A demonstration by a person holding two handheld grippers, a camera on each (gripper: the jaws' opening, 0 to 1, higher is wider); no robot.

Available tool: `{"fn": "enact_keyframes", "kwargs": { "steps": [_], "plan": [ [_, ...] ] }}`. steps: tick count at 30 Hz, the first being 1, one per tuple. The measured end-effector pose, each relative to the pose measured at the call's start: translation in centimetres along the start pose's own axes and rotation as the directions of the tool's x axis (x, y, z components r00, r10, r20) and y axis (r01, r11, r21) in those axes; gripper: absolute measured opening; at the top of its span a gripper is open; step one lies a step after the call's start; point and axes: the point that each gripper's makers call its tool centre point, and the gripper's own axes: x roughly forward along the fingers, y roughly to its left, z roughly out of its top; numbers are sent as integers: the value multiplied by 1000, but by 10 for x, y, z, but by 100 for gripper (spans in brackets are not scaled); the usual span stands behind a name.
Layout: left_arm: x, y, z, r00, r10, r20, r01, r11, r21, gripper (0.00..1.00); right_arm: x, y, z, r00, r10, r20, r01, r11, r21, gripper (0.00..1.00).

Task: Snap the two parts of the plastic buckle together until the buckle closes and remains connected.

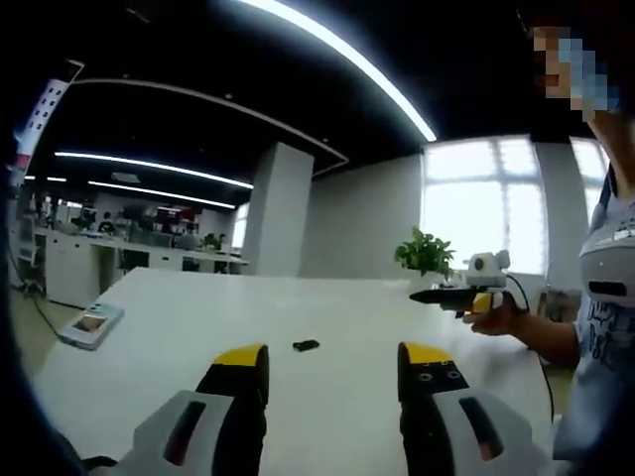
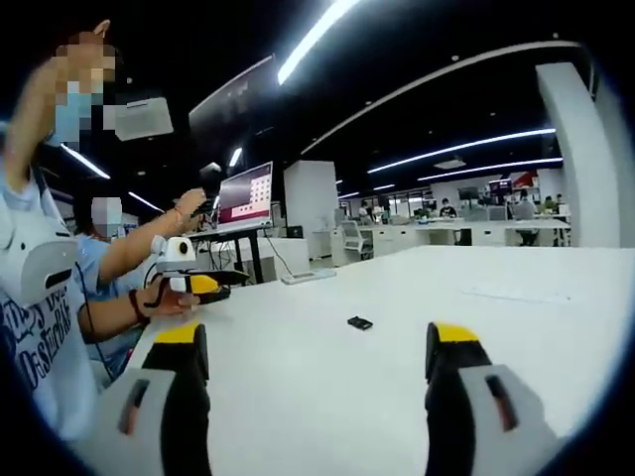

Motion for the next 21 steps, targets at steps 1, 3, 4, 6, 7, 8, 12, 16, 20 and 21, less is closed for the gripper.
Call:
{"fn": "enact_keyframes", "kwargs": {
  "steps": [1, 3, 4, 6, 7, 8, 12, 16, 20, 21],
  "plan": [
    [0, 0, 0, 1000, 0, 1, 0, 1000, 3, 53, 0, 0, 0, 1000, 2, 2, -2, 1000, -1, 91],
    [0, 1, 2, 1000, 3, 4, -3, 1000, 4, 53, 0, 1, 1, 1000, 5, 5, -5, 1000, -4, 91],
    [0, 1, 3, 1000, 4, 5, -4, 1000, 4, 54, 0, 2, 2, 1000, 6, 7, -6, 1000, -5, 92],
    [0, 2, 6, 1000, 7, 10, -7, 1000, 2, 55, 0, 2, 2, 1000, 8, 9, -8, 1000, -5, 92],
    [-1, 3, 7, 1000, 8, 11, -8, 1000, 0, 56, -1, 2, 3, 1000, 10, 11, -10, 1000, -6, 92],
    [-2, 3, 7, 1000, 6, 12, -6, 1000, 0, 56, -1, 2, 3, 1000, 10, 12, -10, 1000, -6, 93],
    [-4, 2, 11, 999, -4, 41, 4, 1000, 3, 59, -1, 4, 5, 1000, 15, 25, -15, 1000, 5, 94],
    [-3, 1, 11, 999, -13, 50, 13, 1000, -3, 60, -2, 3, 5, 1000, 13, 26, -13, 1000, 5, 94],
    [-2, -1, 9, 999, -22, 45, 21, 1000, 6, 62, -1, 2, 5, 1000, 13, 24, -13, 1000, 3, 94],
    [-2, -1, 9, 999, -25, 45, 25, 1000, 8, 63, -1, 2, 5, 1000, 12, 23, -12, 1000, 2, 94]
  ]
}}
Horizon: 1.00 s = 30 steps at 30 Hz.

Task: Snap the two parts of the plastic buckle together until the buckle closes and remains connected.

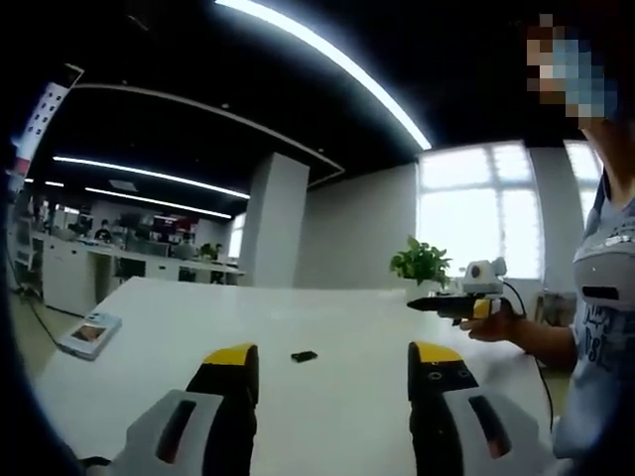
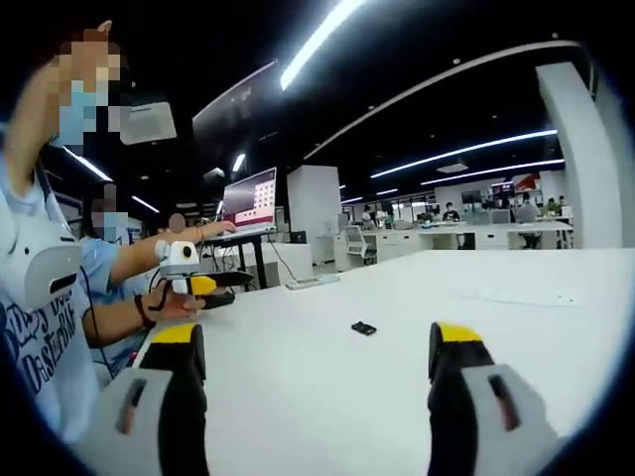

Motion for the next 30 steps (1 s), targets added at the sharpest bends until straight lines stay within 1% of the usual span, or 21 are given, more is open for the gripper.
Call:
{"fn": "enact_keyframes", "kwargs": {
  "steps": [8, 12, 21, 30],
  "plan": [
    [2, -5, -2, 1000, -21, 2, 21, 1000, -5, 66, 0, -1, 1, 1000, -2, 3, 2, 1000, -2, 94],
    [1, -5, 0, 1000, -22, 10, 22, 1000, -5, 67, 0, 1, 1, 1000, 2, 6, -2, 1000, -3, 94],
    [-1, -5, 1, 1000, -15, 5, 15, 1000, 4, 68, 0, 2, 3, 1000, 5, 11, -5, 1000, -5, 95],
    [-1, -5, -2, 1000, -1, -11, 2, 999, 49, 76, -1, 1, 6, 1000, 3, 26, -3, 1000, 7, 100]
  ]
}}
